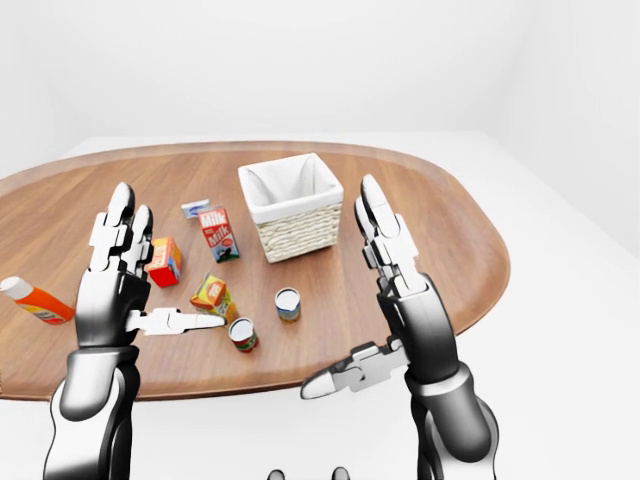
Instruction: Pick up the orange juice, and put it in the basket.
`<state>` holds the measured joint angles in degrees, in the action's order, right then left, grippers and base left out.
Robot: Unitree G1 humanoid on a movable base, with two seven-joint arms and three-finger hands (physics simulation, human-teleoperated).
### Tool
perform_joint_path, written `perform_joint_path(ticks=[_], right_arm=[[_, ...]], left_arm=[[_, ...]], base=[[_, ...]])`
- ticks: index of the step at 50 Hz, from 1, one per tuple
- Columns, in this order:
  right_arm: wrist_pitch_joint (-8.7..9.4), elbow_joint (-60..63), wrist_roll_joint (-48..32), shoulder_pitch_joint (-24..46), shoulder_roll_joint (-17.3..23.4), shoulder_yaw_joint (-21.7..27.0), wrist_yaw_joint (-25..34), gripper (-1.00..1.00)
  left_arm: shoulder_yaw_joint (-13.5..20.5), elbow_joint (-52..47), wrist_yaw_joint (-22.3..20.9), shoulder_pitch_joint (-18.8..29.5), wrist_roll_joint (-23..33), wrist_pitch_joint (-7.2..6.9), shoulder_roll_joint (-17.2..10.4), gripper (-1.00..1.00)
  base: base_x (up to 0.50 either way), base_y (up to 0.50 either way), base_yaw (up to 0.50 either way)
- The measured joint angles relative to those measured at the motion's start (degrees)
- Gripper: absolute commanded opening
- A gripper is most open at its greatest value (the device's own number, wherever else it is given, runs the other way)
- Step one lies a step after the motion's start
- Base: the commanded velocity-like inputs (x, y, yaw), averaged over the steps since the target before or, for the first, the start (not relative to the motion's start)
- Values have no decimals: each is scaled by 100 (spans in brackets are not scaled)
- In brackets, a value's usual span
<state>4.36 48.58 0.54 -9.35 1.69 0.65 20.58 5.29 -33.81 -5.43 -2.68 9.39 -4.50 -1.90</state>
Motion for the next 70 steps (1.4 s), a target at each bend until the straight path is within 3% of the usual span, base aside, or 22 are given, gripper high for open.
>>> perform_joint_path(ticks=[16,43,52,57,64,67,70], right_arm=[[47,52,43,1,7,-31,4,100],[-137,-48,-5,-75,15,-119,46,100],[-266,-83,-60,-116,18,-169,36,100],[-295,-91,-72,-121,22,-170,38,100],[-312,-154,-52,-83,20,-117,38,100],[-293,-153,-30,-62,19,-78,38,100],[-252,-139,9,-26,19,-14,37,100]], left_arm=[[6,-53,-2,-3,9,-22,3,100],[3,-55,3,8,3,-13,8,100],[18,-18,20,15,64,18,-11,100],[98,28,-17,87,159,154,-81,100],[254,-58,-437,197,91,302,-237,100],[307,-211,-820,188,117,509,-330,100],[440,-300,-1127,253,186,871,-421,100]], base=[[50,-24,0],[50,-22,0],[5,1,0],[0,0,0],[0,0,0],[0,0,0],[0,0,0]])
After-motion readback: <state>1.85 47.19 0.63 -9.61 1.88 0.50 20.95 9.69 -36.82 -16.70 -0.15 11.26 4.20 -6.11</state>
